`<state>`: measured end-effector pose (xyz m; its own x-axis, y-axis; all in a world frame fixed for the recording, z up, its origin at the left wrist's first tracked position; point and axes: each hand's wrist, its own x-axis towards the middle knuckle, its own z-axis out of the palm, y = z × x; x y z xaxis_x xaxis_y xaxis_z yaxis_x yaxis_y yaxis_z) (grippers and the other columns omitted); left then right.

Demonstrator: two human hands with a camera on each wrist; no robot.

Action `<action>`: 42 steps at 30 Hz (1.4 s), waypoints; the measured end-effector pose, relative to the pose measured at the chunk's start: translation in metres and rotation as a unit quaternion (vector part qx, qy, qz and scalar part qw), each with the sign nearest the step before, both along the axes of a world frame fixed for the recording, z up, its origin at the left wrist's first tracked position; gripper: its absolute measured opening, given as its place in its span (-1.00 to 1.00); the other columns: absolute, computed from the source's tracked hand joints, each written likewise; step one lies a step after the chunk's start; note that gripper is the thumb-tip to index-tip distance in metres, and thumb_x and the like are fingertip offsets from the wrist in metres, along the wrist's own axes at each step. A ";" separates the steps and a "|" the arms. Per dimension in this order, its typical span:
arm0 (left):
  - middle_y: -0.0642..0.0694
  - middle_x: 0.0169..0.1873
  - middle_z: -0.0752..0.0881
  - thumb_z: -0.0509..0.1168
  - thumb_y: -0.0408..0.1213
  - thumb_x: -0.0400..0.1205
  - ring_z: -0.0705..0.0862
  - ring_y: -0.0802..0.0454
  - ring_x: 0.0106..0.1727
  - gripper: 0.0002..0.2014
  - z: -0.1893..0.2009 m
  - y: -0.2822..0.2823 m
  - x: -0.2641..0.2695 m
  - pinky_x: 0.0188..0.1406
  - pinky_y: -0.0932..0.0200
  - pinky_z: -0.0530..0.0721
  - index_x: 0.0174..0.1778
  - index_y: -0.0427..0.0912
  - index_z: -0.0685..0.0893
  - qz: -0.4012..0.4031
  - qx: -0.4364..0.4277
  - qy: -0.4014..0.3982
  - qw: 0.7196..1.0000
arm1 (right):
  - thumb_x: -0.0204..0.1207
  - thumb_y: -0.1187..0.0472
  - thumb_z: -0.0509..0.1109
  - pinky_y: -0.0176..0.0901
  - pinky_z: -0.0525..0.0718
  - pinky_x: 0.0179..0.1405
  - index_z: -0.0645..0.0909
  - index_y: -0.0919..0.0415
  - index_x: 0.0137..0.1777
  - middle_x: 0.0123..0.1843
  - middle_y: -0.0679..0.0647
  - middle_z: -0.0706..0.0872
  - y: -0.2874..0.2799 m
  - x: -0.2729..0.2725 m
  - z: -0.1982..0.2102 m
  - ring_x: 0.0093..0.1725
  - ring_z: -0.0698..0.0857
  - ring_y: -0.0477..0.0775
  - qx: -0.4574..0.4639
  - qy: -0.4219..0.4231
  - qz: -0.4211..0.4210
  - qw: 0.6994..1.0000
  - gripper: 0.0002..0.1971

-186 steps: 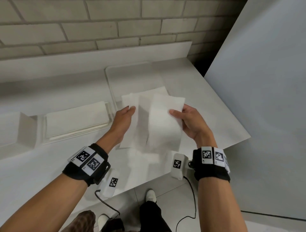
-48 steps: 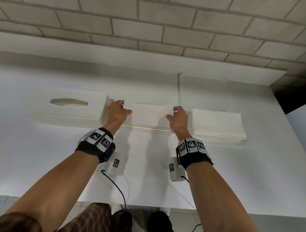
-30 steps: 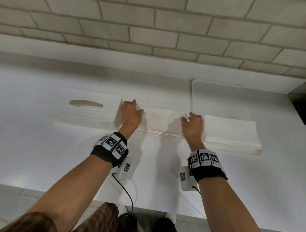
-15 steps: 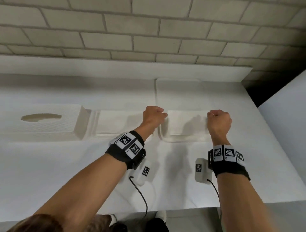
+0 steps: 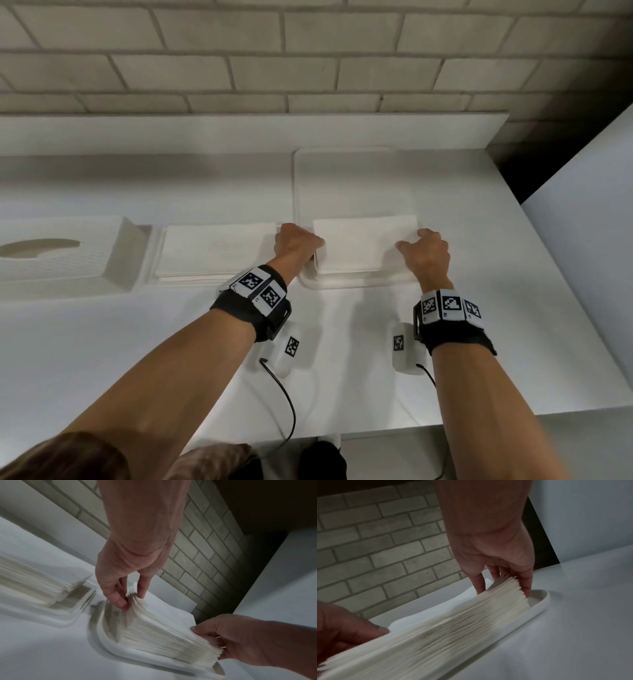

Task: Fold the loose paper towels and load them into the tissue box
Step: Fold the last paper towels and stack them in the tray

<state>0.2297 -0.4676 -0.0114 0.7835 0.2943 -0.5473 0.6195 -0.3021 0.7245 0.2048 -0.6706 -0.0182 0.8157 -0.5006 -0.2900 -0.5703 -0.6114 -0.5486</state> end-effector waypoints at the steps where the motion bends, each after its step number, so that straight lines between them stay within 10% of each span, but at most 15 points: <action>1: -0.27 -0.06 0.80 0.52 -0.38 0.40 0.80 -0.18 -0.04 -0.69 0.001 0.000 0.001 0.01 0.04 0.78 0.04 -0.37 0.70 0.006 -0.006 0.000 1.000 | 0.58 0.14 0.39 0.06 0.42 0.44 0.40 0.31 0.54 0.49 0.26 0.52 0.001 0.000 0.000 0.51 0.44 0.28 -0.002 0.001 -0.003 1.000 -0.44; 6: -0.17 -0.21 0.69 0.51 -0.42 0.43 0.64 -0.02 -0.25 -0.74 0.013 0.003 0.002 -0.13 0.15 0.70 0.00 -0.35 0.68 0.029 -0.142 0.019 0.989 | 0.58 0.17 0.38 0.06 0.44 0.42 0.40 0.32 0.53 0.47 0.26 0.54 0.002 -0.001 -0.001 0.49 0.46 0.28 0.005 -0.002 -0.011 1.000 -0.46; 14: -0.21 0.14 0.74 0.53 -0.25 0.25 0.73 -0.18 0.13 -0.45 0.038 -0.011 -0.009 0.13 -0.01 0.72 0.18 -0.28 0.68 -0.095 -0.182 0.033 0.978 | 0.55 0.18 0.41 0.06 0.45 0.43 0.42 0.30 0.53 0.46 0.26 0.56 0.000 0.000 -0.001 0.48 0.49 0.28 0.027 -0.006 -0.027 0.999 -0.44; 21: -0.28 -0.08 0.71 0.47 -0.39 0.43 0.67 -0.14 -0.22 -0.59 0.046 -0.018 -0.011 -0.43 0.17 0.61 0.19 -0.44 0.67 -0.082 -0.216 -0.003 0.973 | 0.54 0.17 0.42 0.06 0.48 0.39 0.42 0.27 0.54 0.48 0.24 0.55 -0.002 -0.001 -0.001 0.48 0.50 0.28 0.035 -0.007 -0.031 0.999 -0.43; 28: -0.02 -0.32 0.58 0.45 -0.37 0.47 0.54 0.03 -0.25 -0.79 0.047 -0.029 -0.017 -0.39 0.26 0.43 -0.38 -0.18 0.53 -0.065 -0.154 -0.032 0.985 | 0.54 0.15 0.42 0.07 0.42 0.47 0.41 0.25 0.55 0.52 0.21 0.50 -0.002 -0.002 -0.002 0.52 0.45 0.27 0.042 -0.007 -0.026 0.999 -0.41; 35: -0.05 0.26 0.55 0.46 -0.35 0.47 0.53 -0.03 0.01 -0.80 0.049 -0.030 -0.021 -0.24 0.17 0.46 -0.04 -0.12 0.65 -0.013 -0.173 -0.012 0.985 | 0.54 0.16 0.42 0.06 0.41 0.46 0.41 0.27 0.54 0.52 0.21 0.49 -0.002 -0.001 -0.001 0.53 0.42 0.25 0.032 -0.004 -0.022 0.999 -0.42; 42: -0.16 0.02 0.69 0.46 -0.40 0.40 0.64 -0.14 0.03 -0.81 0.050 -0.026 -0.018 -0.10 0.13 0.58 -0.09 -0.25 0.67 -0.009 -0.183 0.013 0.983 | 0.53 0.15 0.43 0.03 0.41 0.44 0.42 0.26 0.54 0.51 0.20 0.50 -0.002 -0.002 0.001 0.52 0.41 0.23 0.034 -0.001 -0.024 0.999 -0.42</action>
